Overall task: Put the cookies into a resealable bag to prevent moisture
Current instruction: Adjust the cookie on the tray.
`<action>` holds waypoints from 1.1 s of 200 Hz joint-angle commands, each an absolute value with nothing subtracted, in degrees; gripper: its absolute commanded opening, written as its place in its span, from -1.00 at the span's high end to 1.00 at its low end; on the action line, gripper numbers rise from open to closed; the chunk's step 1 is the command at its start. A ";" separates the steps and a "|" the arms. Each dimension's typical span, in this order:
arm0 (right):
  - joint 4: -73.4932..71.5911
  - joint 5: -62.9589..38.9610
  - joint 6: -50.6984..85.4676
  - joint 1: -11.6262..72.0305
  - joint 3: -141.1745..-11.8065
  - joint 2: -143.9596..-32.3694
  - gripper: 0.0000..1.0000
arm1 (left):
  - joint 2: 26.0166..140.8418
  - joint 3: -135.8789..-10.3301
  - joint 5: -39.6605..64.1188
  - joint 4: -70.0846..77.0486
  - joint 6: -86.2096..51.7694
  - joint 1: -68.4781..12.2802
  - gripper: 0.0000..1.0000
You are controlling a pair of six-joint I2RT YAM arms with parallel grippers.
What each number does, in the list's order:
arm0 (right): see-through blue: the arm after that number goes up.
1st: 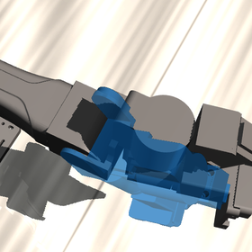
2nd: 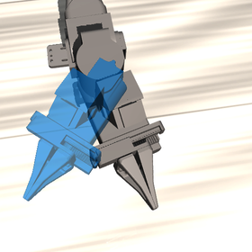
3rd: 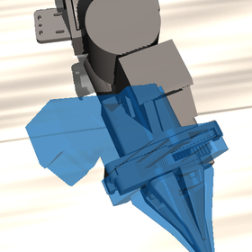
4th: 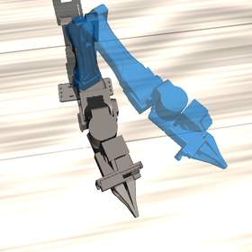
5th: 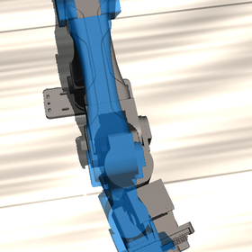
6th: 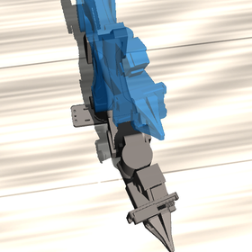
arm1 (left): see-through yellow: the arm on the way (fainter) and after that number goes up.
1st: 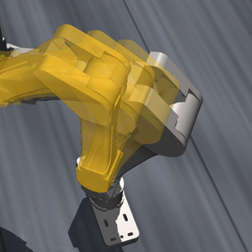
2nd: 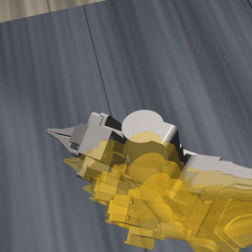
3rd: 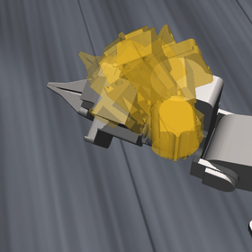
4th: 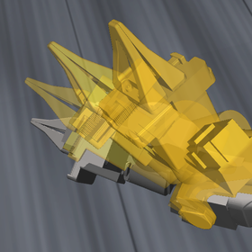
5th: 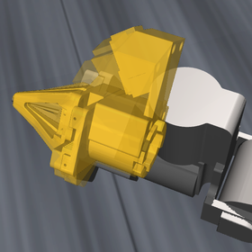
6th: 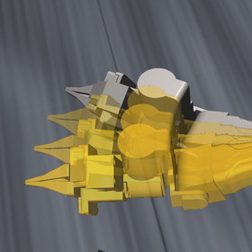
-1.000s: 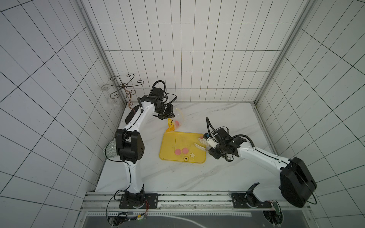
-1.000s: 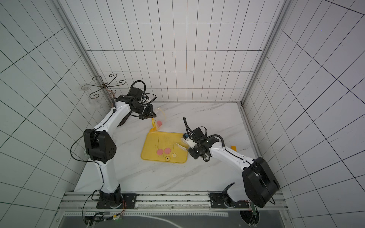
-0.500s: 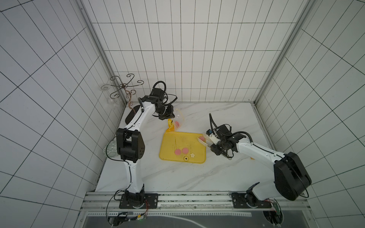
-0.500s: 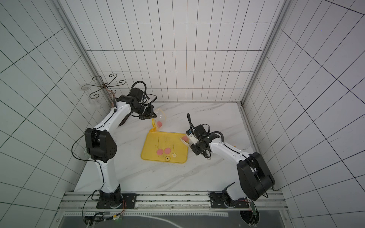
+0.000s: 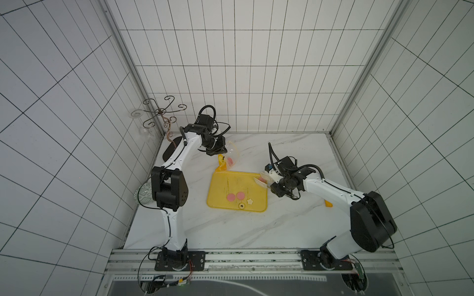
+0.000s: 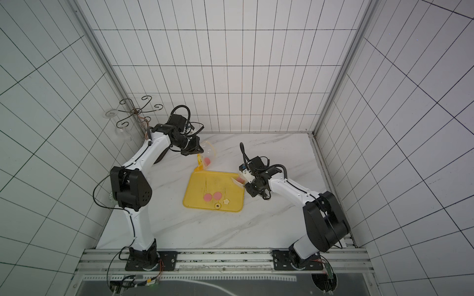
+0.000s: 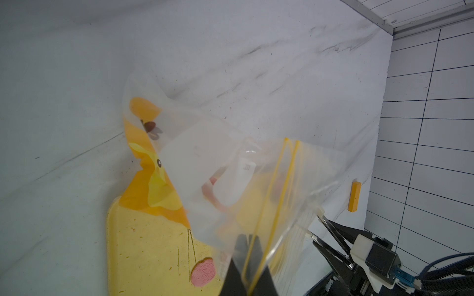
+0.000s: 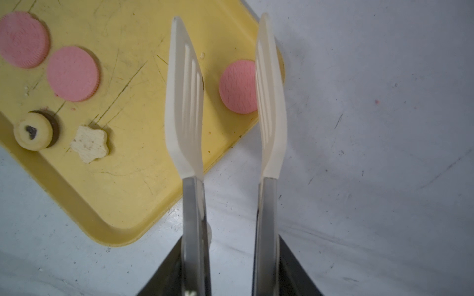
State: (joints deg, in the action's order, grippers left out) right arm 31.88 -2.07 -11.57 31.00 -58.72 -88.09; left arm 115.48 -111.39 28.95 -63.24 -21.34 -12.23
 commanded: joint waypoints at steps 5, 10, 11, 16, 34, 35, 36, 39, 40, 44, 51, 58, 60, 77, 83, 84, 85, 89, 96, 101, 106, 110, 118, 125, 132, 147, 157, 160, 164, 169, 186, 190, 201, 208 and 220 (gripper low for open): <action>34.87 -0.63 -11.67 30.67 -65.79 -88.82 0.02 | 116.29 -111.11 29.09 -63.02 -20.22 -12.30 1.00; 35.16 -0.66 -11.53 30.68 -66.13 -89.26 0.02 | 116.32 -111.05 29.09 -63.02 -20.22 -12.30 1.00; 35.29 -0.64 -11.48 30.68 -66.20 -89.32 0.02 | 116.30 -111.07 29.09 -63.02 -20.21 -12.30 1.00; 35.84 -0.81 -11.48 30.60 -66.68 -89.88 0.03 | 116.28 -111.03 29.18 -62.93 -20.21 -12.34 1.00; 36.83 -2.46 -11.26 30.68 -67.95 -91.10 0.08 | 116.03 -110.80 29.18 -62.93 -20.19 -12.29 1.00; 36.83 -2.55 -11.26 30.68 -67.95 -91.12 0.08 | 116.02 -110.73 29.18 -62.89 -20.16 -12.30 1.00; 36.87 -2.64 -11.25 30.67 -67.94 -91.13 0.08 | 115.98 -110.73 29.18 -62.91 -20.14 -12.30 1.00; 36.84 -2.91 -11.25 30.67 -68.05 -91.22 0.08 | 115.98 -110.63 29.16 -62.93 -20.17 -12.30 1.00; 36.83 -2.95 -11.25 30.67 -68.08 -91.22 0.08 | 115.91 -110.60 29.17 -62.88 -20.15 -12.30 1.00; 36.97 -3.18 -11.17 30.70 -68.11 -91.38 0.08 | 115.86 -110.50 29.17 -62.84 -20.07 -12.30 1.00; 37.66 -3.69 -11.16 30.67 -68.39 -91.72 0.08 | 115.76 -110.34 29.18 -62.87 -19.99 -12.22 1.00; 38.66 -4.36 -11.33 30.74 -68.82 -92.15 0.09 | 115.75 -110.18 29.18 -62.84 -19.87 -12.22 1.00; 38.85 -4.56 -11.34 30.80 -68.89 -92.25 0.10 | 115.82 -110.10 29.18 -62.84 -19.93 -12.17 1.00; 39.07 -5.40 -11.43 31.46 -68.82 -92.16 0.12 | 115.75 -109.97 29.43 -62.69 -20.00 -12.17 1.00; 39.20 -5.65 -11.51 31.87 -68.97 -92.10 0.13 | 115.76 -110.04 29.44 -62.67 -19.95 -12.22 1.00; 39.20 -5.68 -11.51 31.98 -69.03 -92.11 0.13 | 115.80 -110.04 29.40 -62.67 -19.95 -12.22 1.00; 39.24 -5.74 -11.51 31.98 -69.05 -92.11 0.13 | 115.82 -110.08 29.42 -62.67 -20.04 -12.22 1.00; 39.36 -5.87 -11.51 32.29 -69.21 -92.11 0.13 | 115.79 -110.13 29.44 -62.67 -19.96 -12.22 1.00; 39.46 -6.02 -11.51 32.79 -69.43 -92.09 0.13 | 115.82 -110.33 29.44 -62.67 -19.95 -12.17 1.00; 39.42 -6.14 -11.45 33.24 -69.56 -92.09 0.13 | 115.77 -110.36 29.44 -62.67 -20.02 -12.21 1.00; 39.31 -6.28 -11.30 33.66 -69.67 -92.06 0.13 | 115.75 -110.44 29.44 -62.67 -19.96 -12.22 1.00; 39.26 -6.47 -11.19 34.01 -69.76 -92.16 0.13 | 115.76 -110.51 29.43 -62.67 -20.00 -12.21 1.00; 39.08 -6.84 -10.95 34.72 -69.94 -92.19 0.13 | 115.76 -110.54 29.44 -62.67 -19.99 -12.19 1.00; 38.67 -6.86 -10.74 35.31 -70.05 -92.15 0.13 | 115.79 -110.51 29.44 -62.67 -20.01 -12.22 1.00; 38.27 -6.78 -10.51 35.82 -70.26 -92.03 0.13 | 115.83 -110.51 29.44 -62.75 -20.01 -12.22 1.00; 38.10 -6.47 -10.24 36.37 -71.19 -91.48 0.13 | 115.74 -110.52 29.43 -62.84 -19.84 -12.21 1.00; 37.89 -6.26 -10.15 36.47 -71.75 -90.70 0.13 | 115.60 -110.50 29.36 -62.93 -19.80 -12.21 1.00; 37.83 -6.13 -10.11 36.47 -71.80 -90.37 0.13 | 115.62 -110.56 29.28 -62.93 -19.72 -12.22 1.00; 37.87 -5.70 -10.20 36.47 -71.82 -90.02 0.13 | 115.63 -110.50 29.27 -63.01 -19.74 -12.22 1.00; 37.92 -4.83 -10.20 36.47 -71.69 -89.39 0.12 | 115.59 -110.54 29.27 -63.02 -19.74 -12.22 1.00; 39.54 -1.95 -10.87 36.18 -70.49 -87.56 0.06 | 115.55 -110.46 29.01 -63.28 -19.71 -12.13 1.00; 40.03 -1.59 -10.97 36.06 -70.14 -87.07 0.05 | 115.51 -110.44 29.00 -63.28 -19.69 -12.13 1.00; 40.79 -1.11 -11.01 35.65 -69.08 -85.82 0.02 | 115.43 -110.43 29.00 -63.28 -19.69 -12.13 1.00; 40.96 -0.97 -10.99 35.43 -68.36 -84.95 -0.01 | 115.47 -110.42 29.00 -63.28 -19.69 -12.13 1.00; 41.27 -0.90 -10.99 35.25 -67.48 -84.21 -0.05 | 115.41 -110.60 29.00 -63.28 -19.78 -12.13 1.00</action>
